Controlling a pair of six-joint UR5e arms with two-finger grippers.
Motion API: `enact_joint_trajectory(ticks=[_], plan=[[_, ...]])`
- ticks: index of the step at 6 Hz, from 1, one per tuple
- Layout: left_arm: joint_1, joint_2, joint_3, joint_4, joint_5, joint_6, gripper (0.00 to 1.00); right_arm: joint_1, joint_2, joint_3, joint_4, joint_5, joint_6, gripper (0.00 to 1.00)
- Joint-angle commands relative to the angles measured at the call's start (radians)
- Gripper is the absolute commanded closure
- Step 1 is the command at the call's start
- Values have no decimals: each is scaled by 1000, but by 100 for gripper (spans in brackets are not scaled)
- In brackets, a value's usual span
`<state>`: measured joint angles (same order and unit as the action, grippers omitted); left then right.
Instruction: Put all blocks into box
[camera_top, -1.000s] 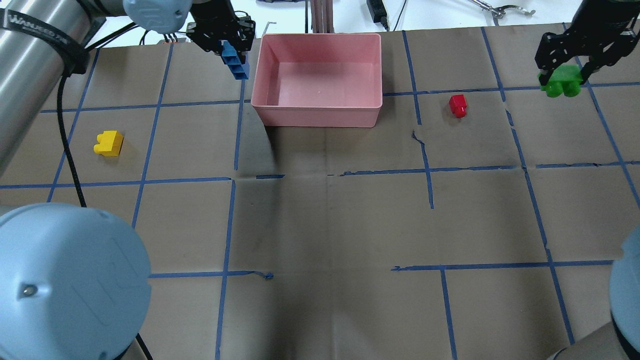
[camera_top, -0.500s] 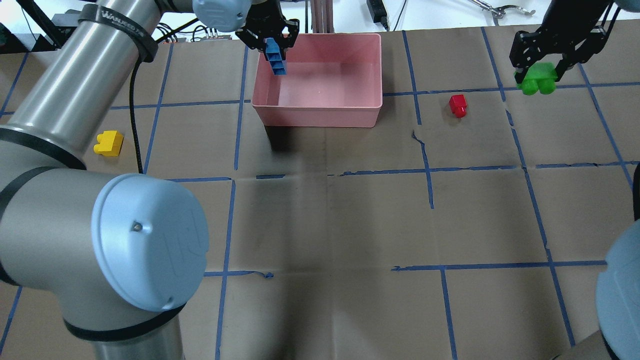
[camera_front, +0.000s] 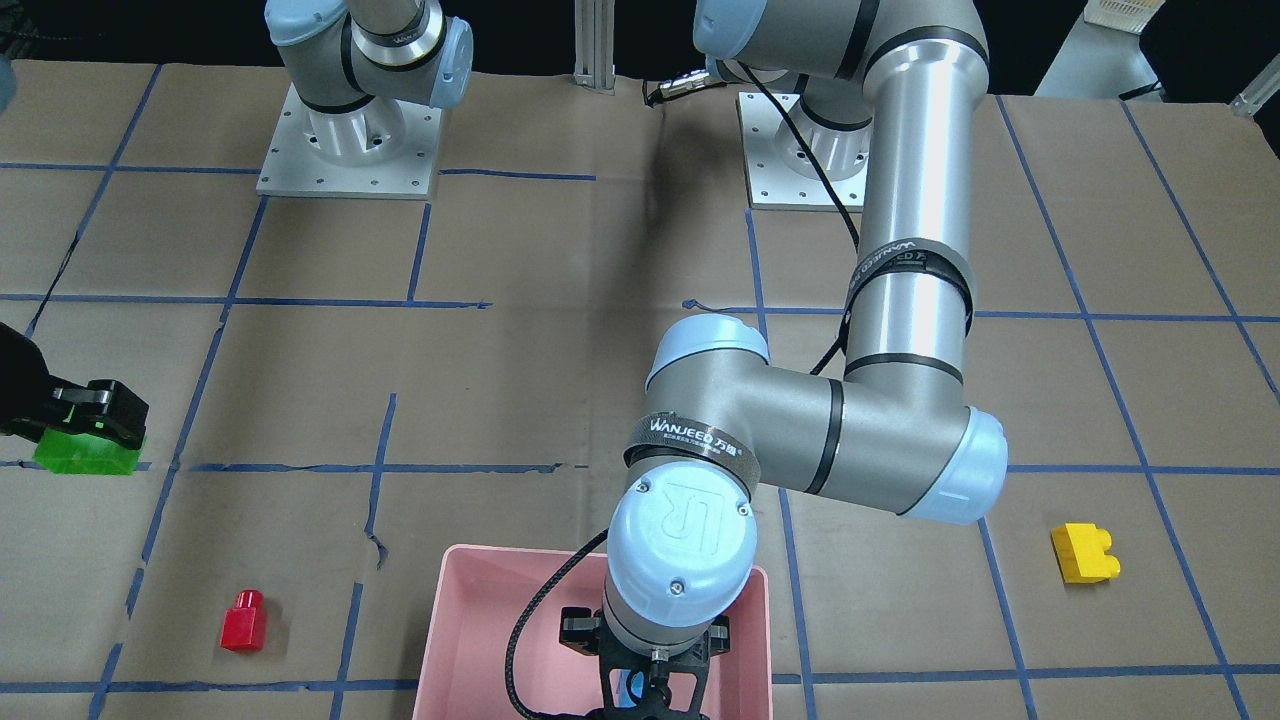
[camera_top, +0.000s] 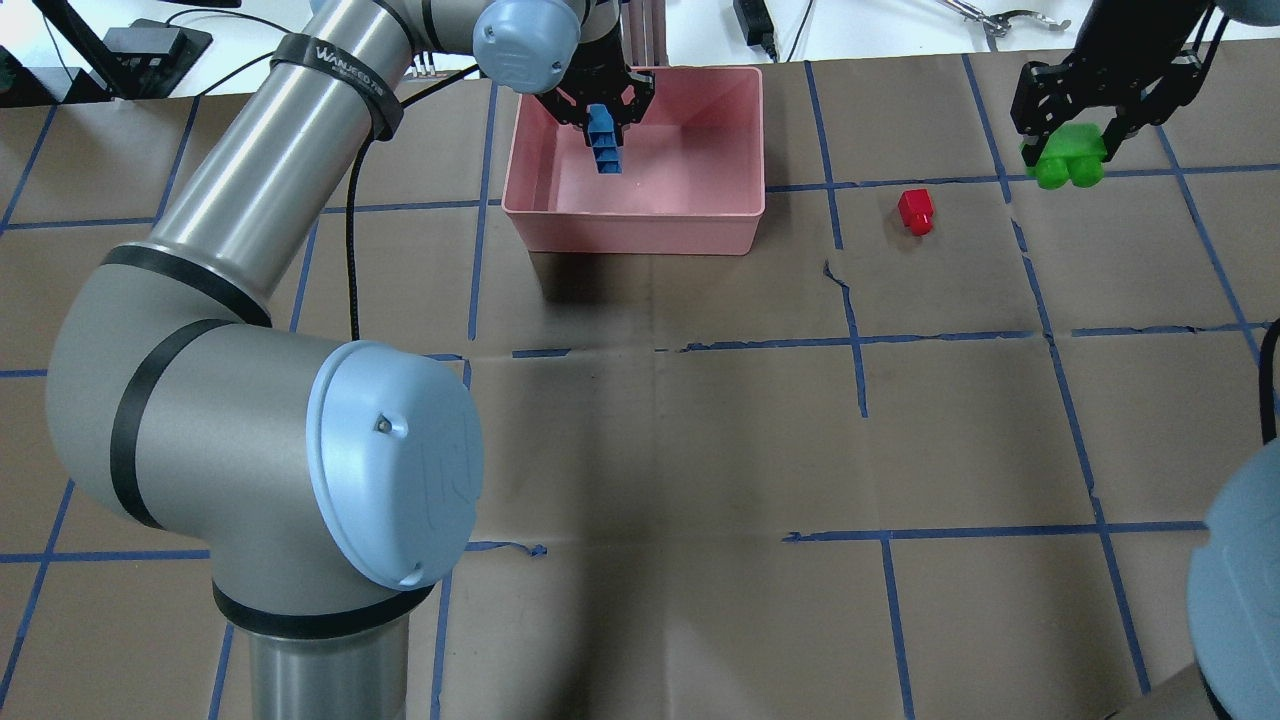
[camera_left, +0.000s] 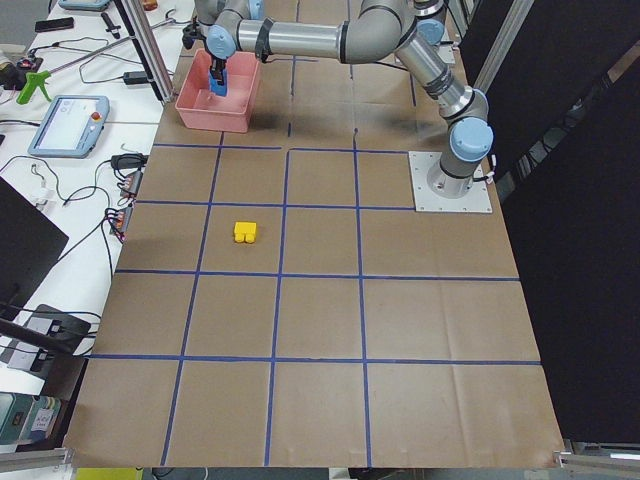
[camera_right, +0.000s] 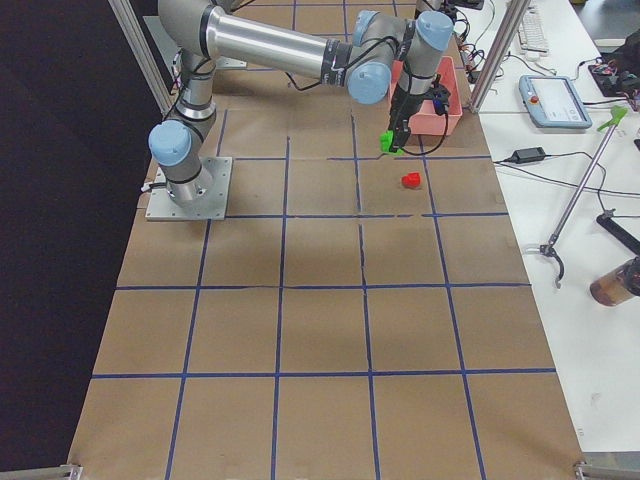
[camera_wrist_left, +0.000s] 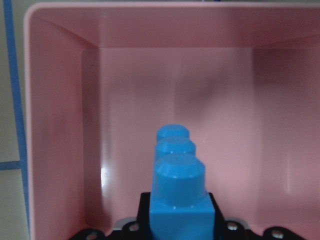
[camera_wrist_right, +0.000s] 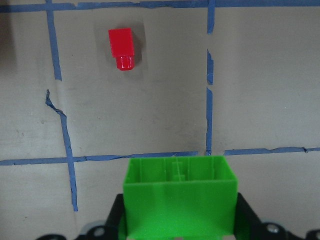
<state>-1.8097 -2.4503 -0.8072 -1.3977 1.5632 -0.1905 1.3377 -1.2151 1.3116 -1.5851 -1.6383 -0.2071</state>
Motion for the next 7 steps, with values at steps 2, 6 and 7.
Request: enact_joint_trajectory(ticks=[2, 6, 7], plan=[[-8, 8, -6, 0, 4, -27, 7, 11, 14, -3, -10, 0, 1, 61], [258, 429, -410, -93, 74, 216, 7, 165, 127, -141, -15, 2, 140, 60], [289, 509, -529, -89, 74, 291, 8, 251, 205, -228, -25, -2, 202, 60]])
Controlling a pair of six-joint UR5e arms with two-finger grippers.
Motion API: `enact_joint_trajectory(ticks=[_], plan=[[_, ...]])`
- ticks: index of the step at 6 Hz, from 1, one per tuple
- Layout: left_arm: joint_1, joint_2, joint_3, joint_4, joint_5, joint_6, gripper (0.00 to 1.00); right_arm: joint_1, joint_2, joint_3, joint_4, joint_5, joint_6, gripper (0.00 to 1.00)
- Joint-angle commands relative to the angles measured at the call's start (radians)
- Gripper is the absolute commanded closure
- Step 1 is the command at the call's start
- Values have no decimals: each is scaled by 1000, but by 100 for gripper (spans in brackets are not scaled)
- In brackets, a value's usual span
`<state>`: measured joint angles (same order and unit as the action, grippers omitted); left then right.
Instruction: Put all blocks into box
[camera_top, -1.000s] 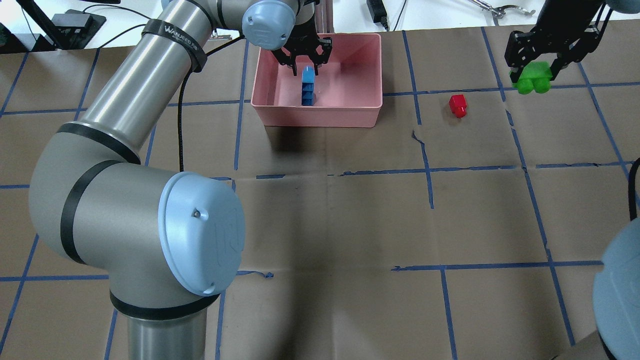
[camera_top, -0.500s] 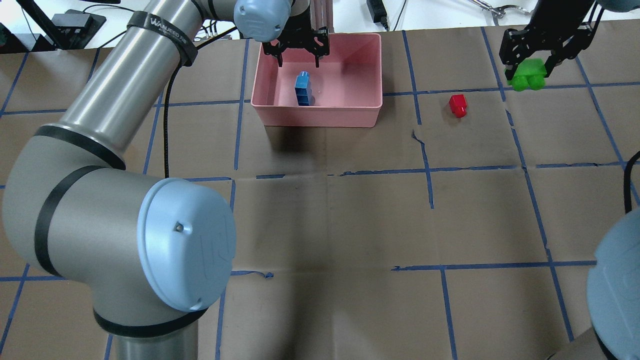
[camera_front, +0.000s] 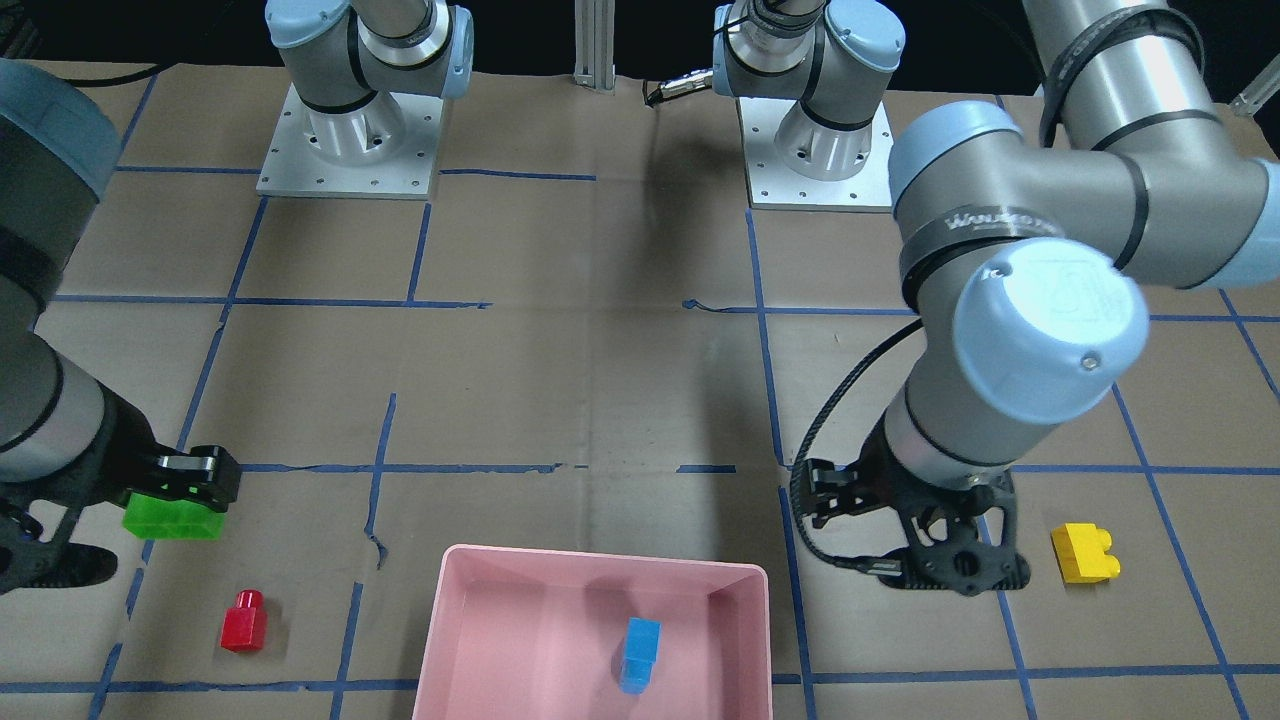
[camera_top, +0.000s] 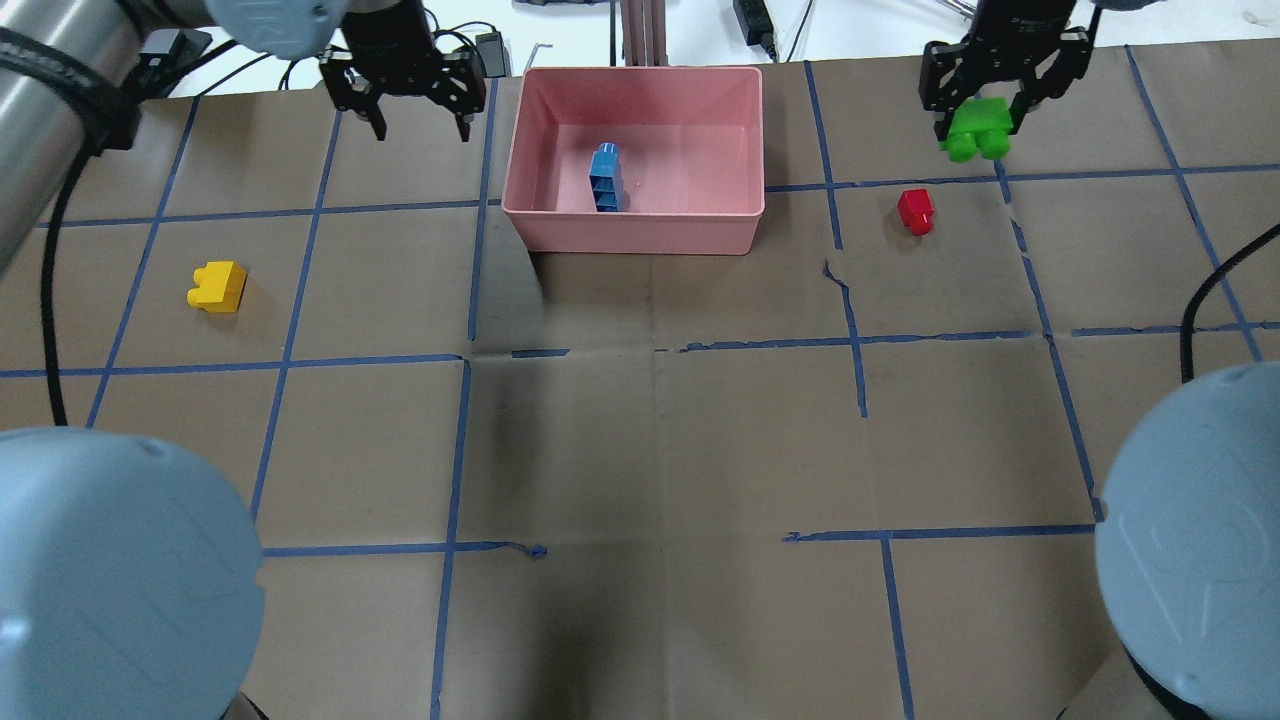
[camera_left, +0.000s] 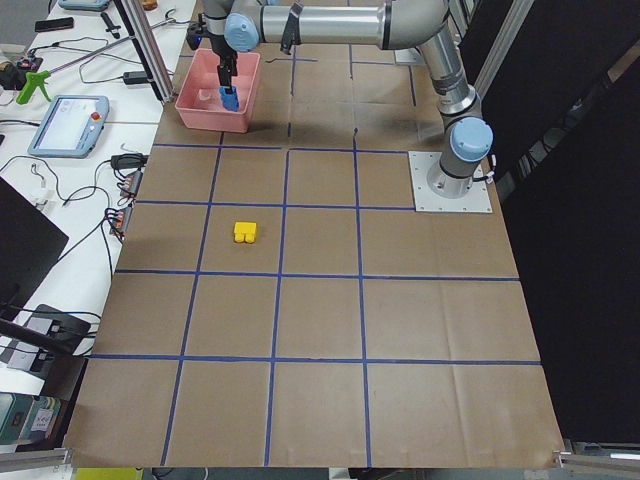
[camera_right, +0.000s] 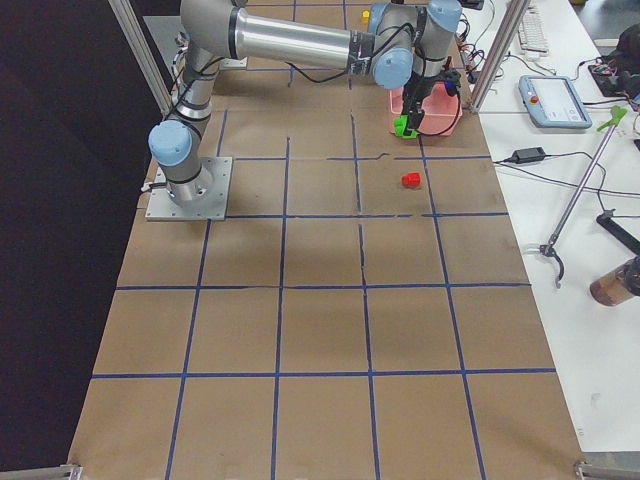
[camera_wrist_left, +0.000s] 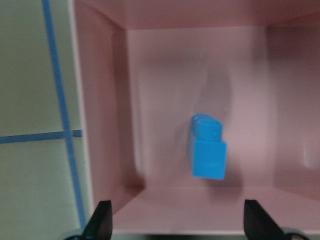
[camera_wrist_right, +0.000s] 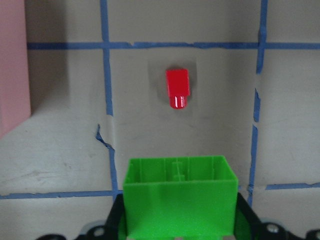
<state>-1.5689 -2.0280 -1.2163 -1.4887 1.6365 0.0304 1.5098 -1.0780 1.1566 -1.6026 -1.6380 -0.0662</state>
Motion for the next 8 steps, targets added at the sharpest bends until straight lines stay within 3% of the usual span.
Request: enact_joint_trajectory(ticks=[1, 3, 4, 5, 6, 7, 8], plan=[[82, 139, -184, 10, 2, 75, 8, 145, 151, -181, -8, -2, 147, 60], [235, 138, -192, 15, 36, 255, 8, 248, 283, -283, -45, 41, 309, 60], [300, 126, -187, 24, 33, 300, 8, 260, 326, -290, -116, 108, 348, 60], [341, 121, -206, 81, 32, 302, 8, 270, 355, -290, -163, 116, 374, 56], [384, 82, -192, 103, 31, 302, 8, 277, 362, -288, -233, 116, 368, 12], [409, 54, -190, 140, 31, 301, 6, 277, 369, -281, -316, 118, 374, 1], [417, 17, -180, 149, 34, 292, 2, 277, 365, -272, -312, 118, 376, 0]])
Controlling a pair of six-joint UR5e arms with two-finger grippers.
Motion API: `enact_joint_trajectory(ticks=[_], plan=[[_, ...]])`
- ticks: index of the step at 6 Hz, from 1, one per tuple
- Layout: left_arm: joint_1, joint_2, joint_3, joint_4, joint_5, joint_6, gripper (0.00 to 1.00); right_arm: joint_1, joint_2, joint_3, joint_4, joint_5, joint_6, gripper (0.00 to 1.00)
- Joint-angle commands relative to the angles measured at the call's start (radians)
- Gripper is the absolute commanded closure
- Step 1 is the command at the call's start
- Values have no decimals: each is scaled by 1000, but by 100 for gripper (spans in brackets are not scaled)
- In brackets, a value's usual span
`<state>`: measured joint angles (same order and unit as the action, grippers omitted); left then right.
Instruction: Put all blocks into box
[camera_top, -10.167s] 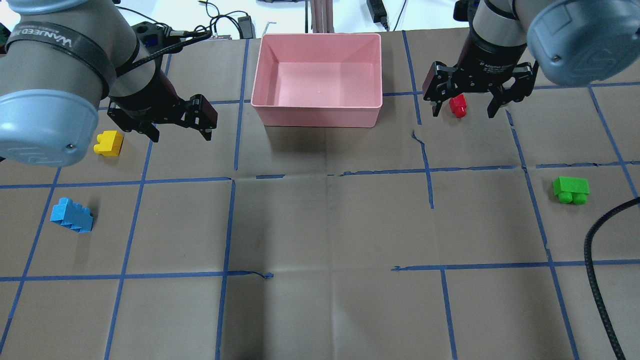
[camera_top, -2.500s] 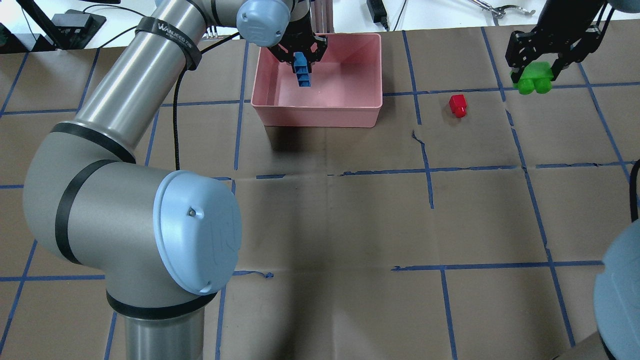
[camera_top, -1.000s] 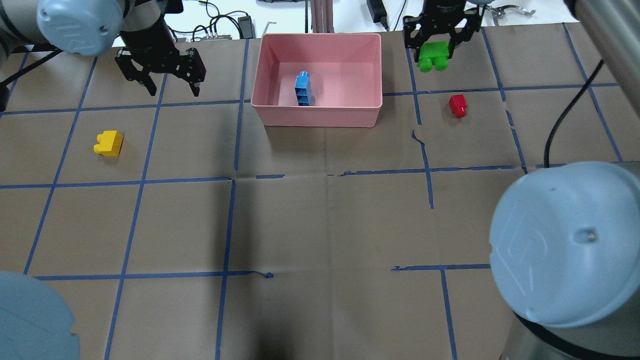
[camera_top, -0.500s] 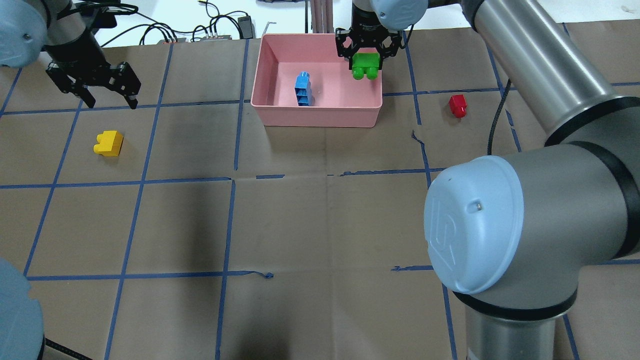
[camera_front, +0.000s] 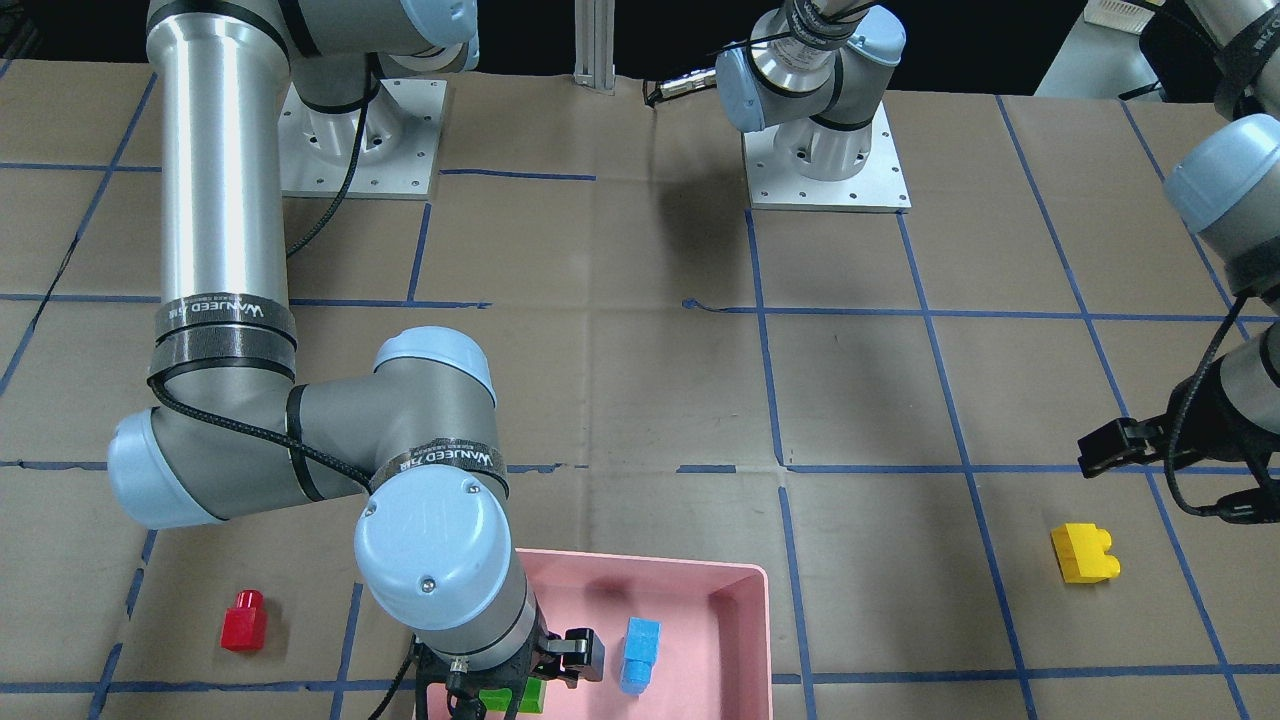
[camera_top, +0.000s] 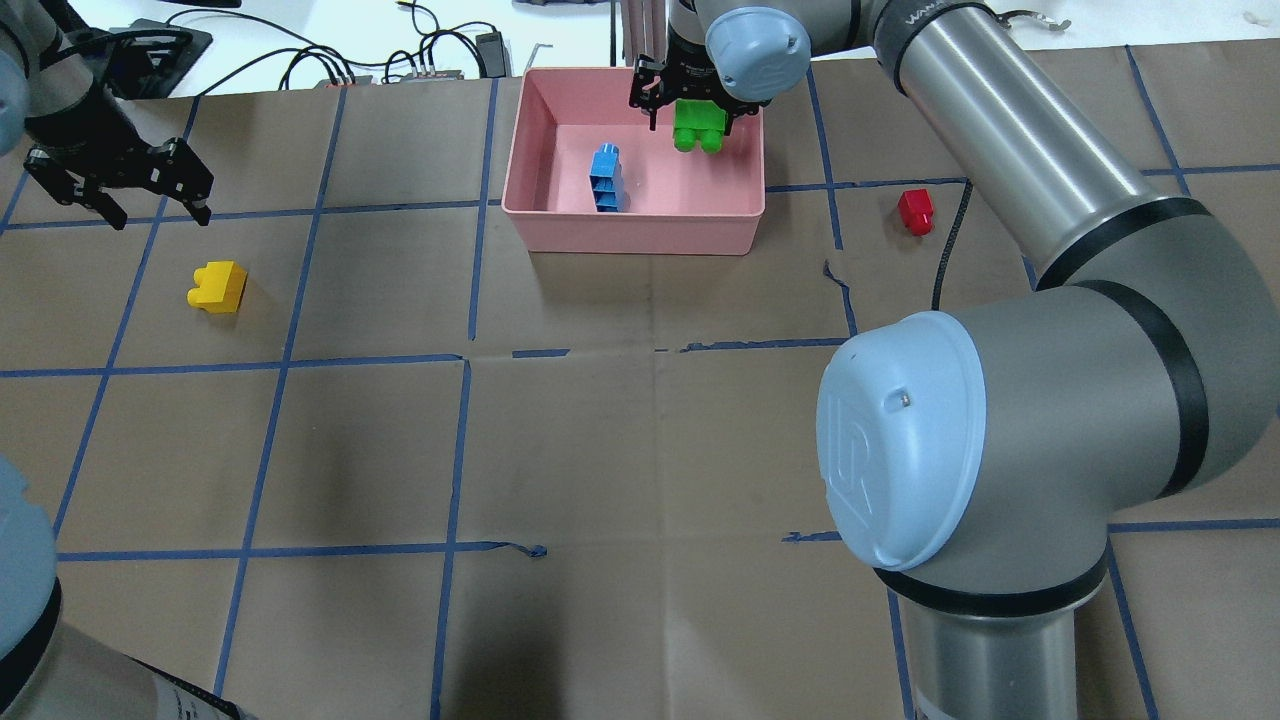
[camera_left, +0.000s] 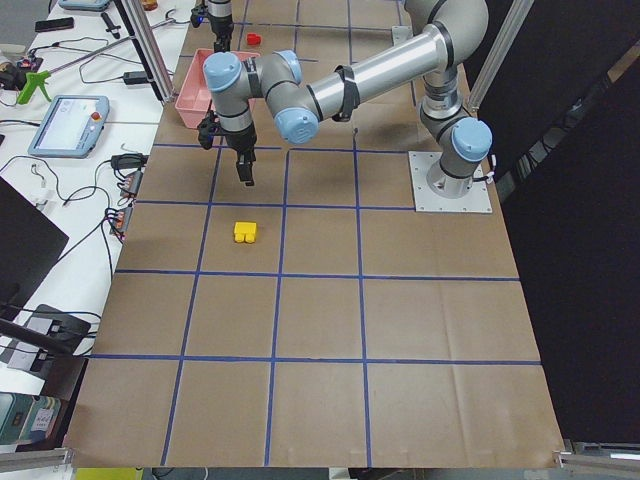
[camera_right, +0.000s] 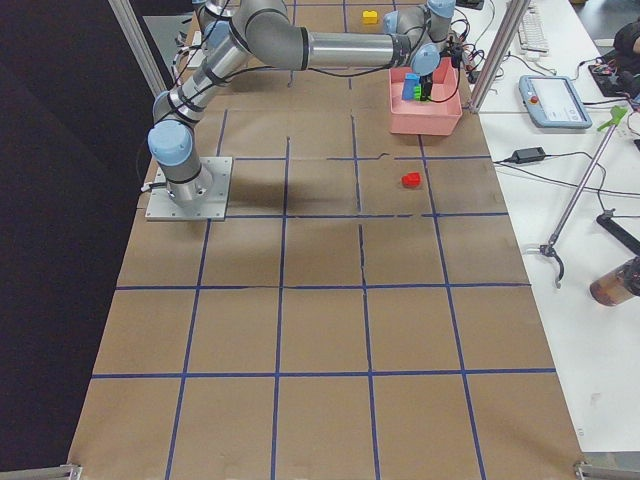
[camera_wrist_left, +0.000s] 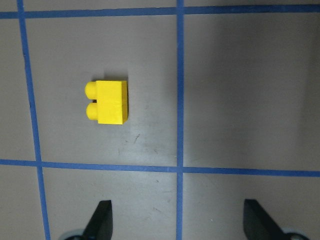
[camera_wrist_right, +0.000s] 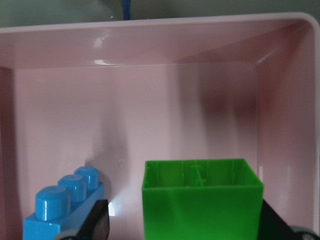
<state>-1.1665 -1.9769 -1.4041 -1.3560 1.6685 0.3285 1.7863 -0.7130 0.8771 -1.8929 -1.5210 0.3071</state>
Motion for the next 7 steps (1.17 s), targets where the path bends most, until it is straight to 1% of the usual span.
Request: enact_joint_trajectory(ticks=[1, 2, 3, 4, 5, 6, 7], plan=[[24, -74, 8, 82, -3, -2, 4, -1, -3, 38, -26, 1, 3, 0], [31, -109, -4, 151, -13, 1, 4, 1, -5, 65, -25, 49, 1, 0], [57, -137, -13, 175, -41, 9, 5, 1, -3, 71, -20, 170, -2, 0], [62, -167, -7, 220, -41, 24, 7, -1, -8, 69, -12, 156, -41, 0], [65, -198, -15, 285, -41, 118, 7, 1, -6, 68, -11, -8, -142, 0], [67, -207, -21, 297, -45, 119, 8, -1, -13, 65, -3, -22, -149, 0], [67, -232, -27, 311, -68, 122, 8, -7, -41, 63, 43, 5, -149, 0]])
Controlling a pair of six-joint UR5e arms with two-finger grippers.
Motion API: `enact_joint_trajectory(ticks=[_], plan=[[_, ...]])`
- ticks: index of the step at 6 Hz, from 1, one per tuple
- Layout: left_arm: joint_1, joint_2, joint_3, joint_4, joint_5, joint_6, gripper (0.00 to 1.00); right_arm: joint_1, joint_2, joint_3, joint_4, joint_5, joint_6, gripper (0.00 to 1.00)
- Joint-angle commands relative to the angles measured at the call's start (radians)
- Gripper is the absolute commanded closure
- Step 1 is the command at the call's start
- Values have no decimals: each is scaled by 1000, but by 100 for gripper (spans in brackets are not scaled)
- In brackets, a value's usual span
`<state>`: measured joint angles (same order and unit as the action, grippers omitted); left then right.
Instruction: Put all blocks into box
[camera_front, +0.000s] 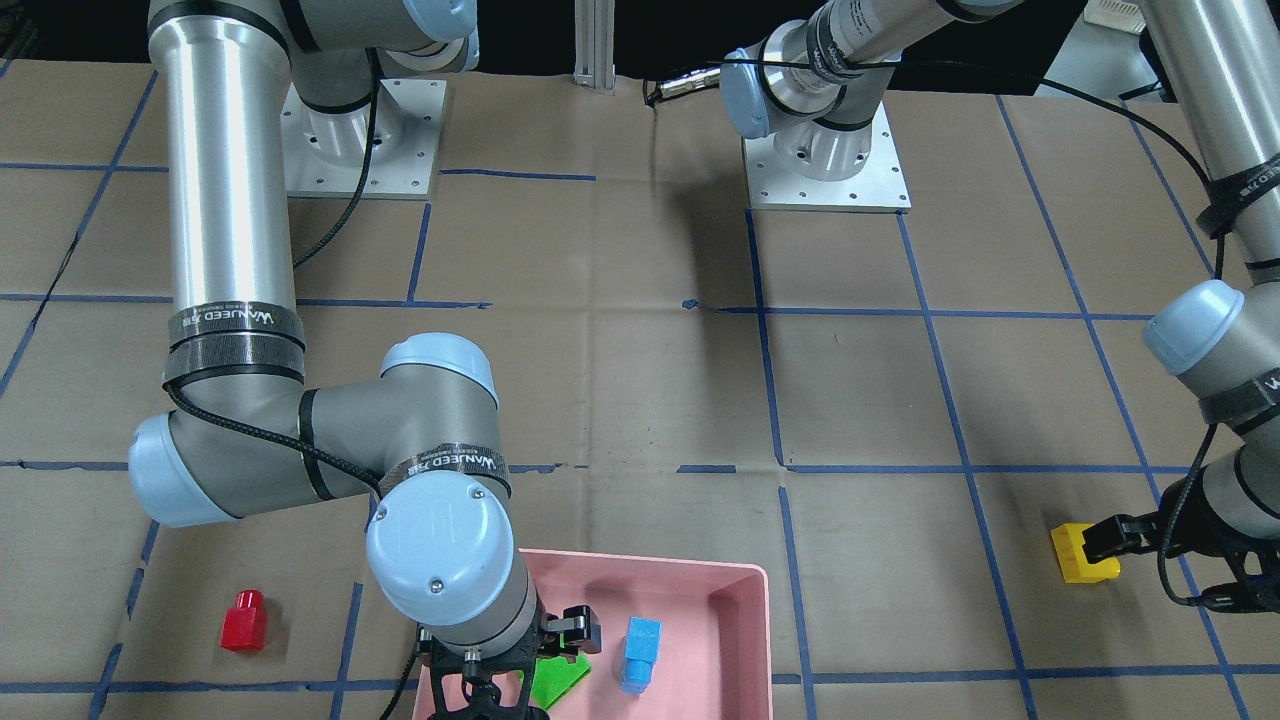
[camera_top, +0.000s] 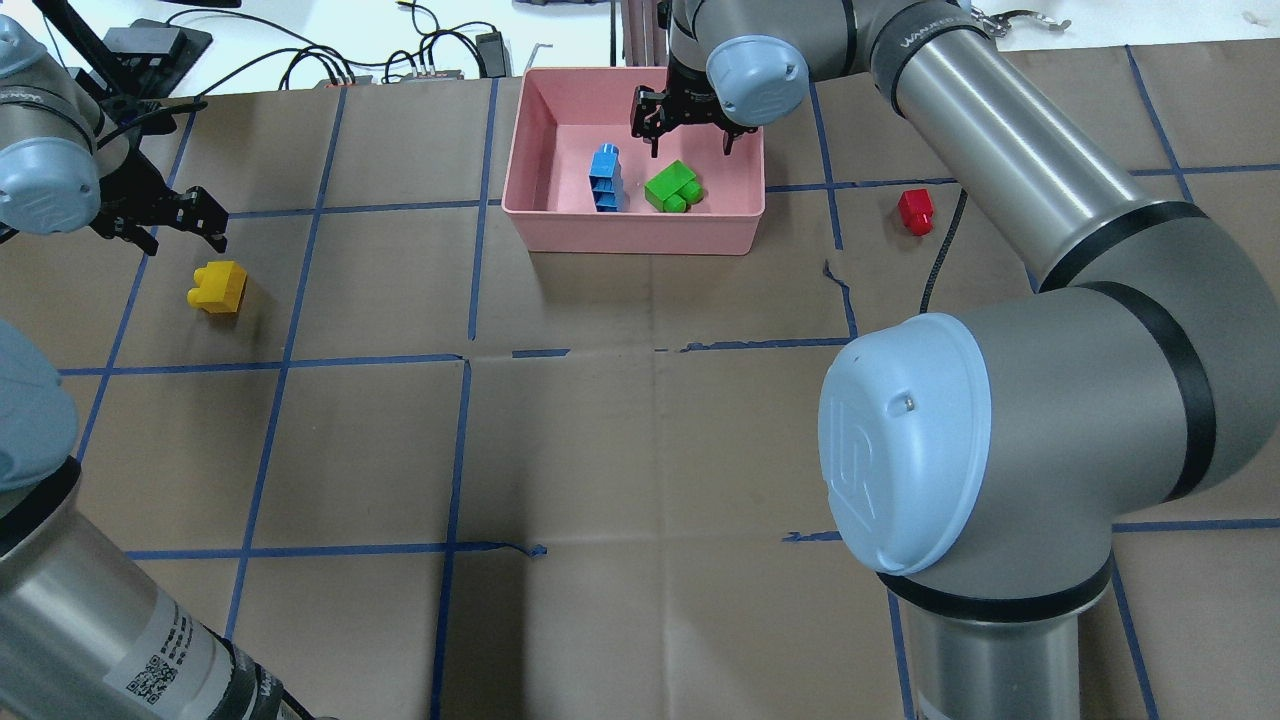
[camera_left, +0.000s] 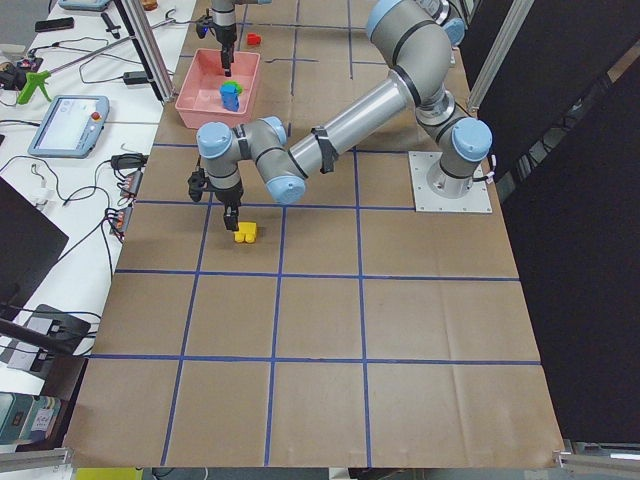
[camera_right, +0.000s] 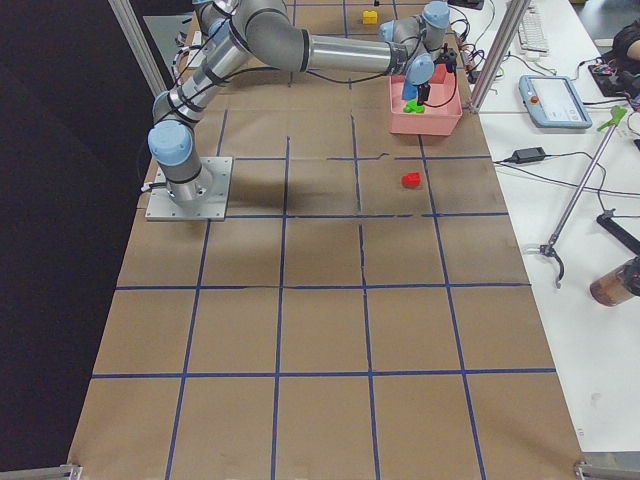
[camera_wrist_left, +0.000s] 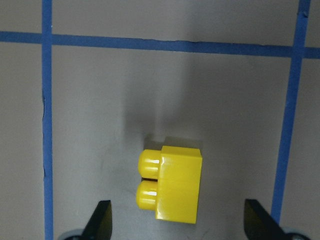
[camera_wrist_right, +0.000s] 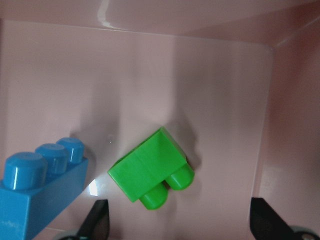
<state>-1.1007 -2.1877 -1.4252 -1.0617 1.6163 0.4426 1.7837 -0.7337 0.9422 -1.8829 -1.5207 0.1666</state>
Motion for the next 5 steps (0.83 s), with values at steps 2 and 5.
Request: enact_joint_trajectory(ticks=[2, 5], plan=[[18, -30, -53, 29, -27, 7, 8, -87, -88, -2, 123, 33, -13, 0], [19, -56, -34, 29, -39, 16, 8, -284, -144, 12, 229, -8, -227, 0]])
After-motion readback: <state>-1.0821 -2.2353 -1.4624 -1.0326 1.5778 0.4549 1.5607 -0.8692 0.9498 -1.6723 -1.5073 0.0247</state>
